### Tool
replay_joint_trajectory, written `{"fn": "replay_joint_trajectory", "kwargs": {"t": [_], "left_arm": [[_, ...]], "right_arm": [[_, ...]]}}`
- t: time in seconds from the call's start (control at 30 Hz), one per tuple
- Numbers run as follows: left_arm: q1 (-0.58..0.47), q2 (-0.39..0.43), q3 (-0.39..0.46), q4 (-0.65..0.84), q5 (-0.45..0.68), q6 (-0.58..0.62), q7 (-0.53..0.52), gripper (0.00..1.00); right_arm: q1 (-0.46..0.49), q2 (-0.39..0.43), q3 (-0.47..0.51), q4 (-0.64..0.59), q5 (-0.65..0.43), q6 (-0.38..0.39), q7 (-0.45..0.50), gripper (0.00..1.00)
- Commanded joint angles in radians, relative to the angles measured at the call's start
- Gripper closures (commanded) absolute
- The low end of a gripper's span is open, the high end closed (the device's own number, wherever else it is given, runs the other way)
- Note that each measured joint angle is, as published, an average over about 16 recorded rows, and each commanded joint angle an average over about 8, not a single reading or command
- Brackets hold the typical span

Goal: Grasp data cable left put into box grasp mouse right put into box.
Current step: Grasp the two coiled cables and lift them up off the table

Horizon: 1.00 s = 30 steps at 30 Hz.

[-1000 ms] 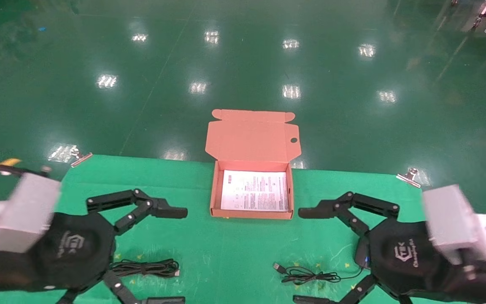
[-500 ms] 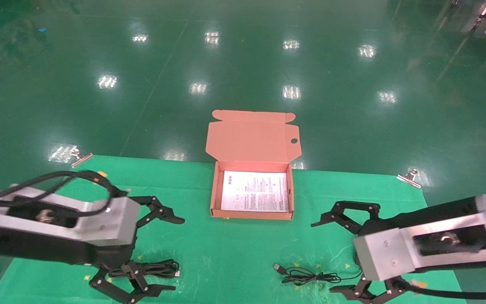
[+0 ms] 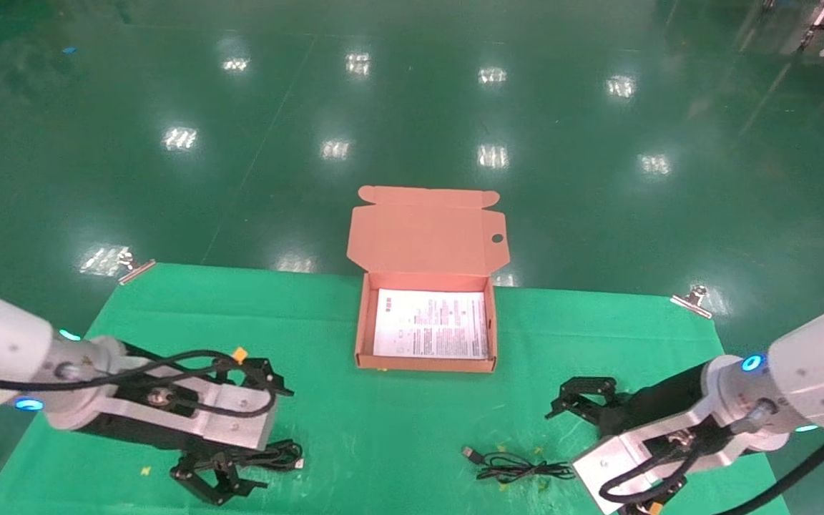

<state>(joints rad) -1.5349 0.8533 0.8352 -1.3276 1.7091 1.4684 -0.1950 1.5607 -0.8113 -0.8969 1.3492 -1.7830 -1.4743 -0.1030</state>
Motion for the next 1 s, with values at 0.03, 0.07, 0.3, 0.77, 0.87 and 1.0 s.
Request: {"fn": "replay_joint_trajectory", "kwargs": {"t": [0.03,0.07,0.3,0.77,0.87,1.0], "left_arm": [[0.010,0.012,0.018,-0.006,0.042,-0.016,0.011,0.00],[0.017,0.015,0.025,-0.006,0.059,-0.027,0.017,0.00],[0.059,0.032,0.052,0.028,0.153,-0.096,0.013,0.00],[0.084,0.116,0.050,0.374,0.136,-0.167,0.057,0.00],[0.084,0.140,0.058,0.442,0.152,-0.195,0.099,0.00],[0.086,0.168,0.071,0.509,0.183,-0.241,0.145,0.00]], "right_arm": [[-0.013,-0.009,-0.014,-0.001,-0.028,0.016,0.007,0.00],[-0.021,-0.012,-0.019,-0.001,-0.042,0.026,0.010,0.00],[-0.091,-0.028,-0.045,-0.009,-0.119,0.105,0.046,0.00],[-0.191,-0.075,-0.047,-0.121,-0.127,0.207,0.133,0.00],[-0.195,-0.097,-0.047,-0.180,-0.125,0.226,0.118,0.00],[-0.194,-0.128,-0.053,-0.253,-0.139,0.260,0.080,0.00]]}}
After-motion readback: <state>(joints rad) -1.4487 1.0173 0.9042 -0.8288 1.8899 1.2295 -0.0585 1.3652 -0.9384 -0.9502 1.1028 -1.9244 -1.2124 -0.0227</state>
